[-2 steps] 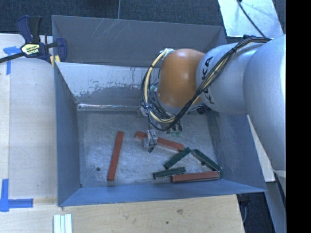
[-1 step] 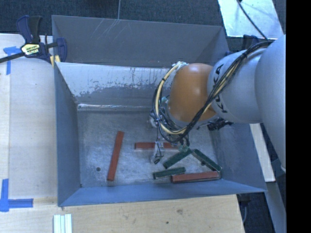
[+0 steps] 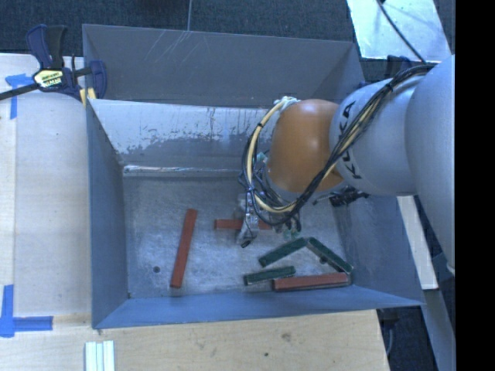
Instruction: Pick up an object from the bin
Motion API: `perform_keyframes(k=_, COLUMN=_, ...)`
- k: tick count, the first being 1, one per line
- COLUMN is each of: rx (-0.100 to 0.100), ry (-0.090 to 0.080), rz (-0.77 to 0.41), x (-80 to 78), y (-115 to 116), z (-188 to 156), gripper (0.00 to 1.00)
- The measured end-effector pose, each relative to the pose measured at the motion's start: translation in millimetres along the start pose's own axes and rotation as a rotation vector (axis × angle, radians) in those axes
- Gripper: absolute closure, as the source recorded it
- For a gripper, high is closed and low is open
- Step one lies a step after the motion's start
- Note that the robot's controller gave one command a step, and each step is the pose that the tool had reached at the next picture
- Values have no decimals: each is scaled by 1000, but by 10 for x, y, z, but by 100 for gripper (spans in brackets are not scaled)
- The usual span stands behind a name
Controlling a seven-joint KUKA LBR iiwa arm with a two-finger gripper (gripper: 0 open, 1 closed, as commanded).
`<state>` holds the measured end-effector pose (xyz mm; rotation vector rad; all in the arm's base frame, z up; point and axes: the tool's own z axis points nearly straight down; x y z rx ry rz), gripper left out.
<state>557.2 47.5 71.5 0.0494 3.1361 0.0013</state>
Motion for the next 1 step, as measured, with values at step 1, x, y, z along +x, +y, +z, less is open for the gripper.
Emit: perform_keyframes(k=1, rx=-1, ry=-7, rz=-9, x=-349, y=221, z=-1455, gripper=100)
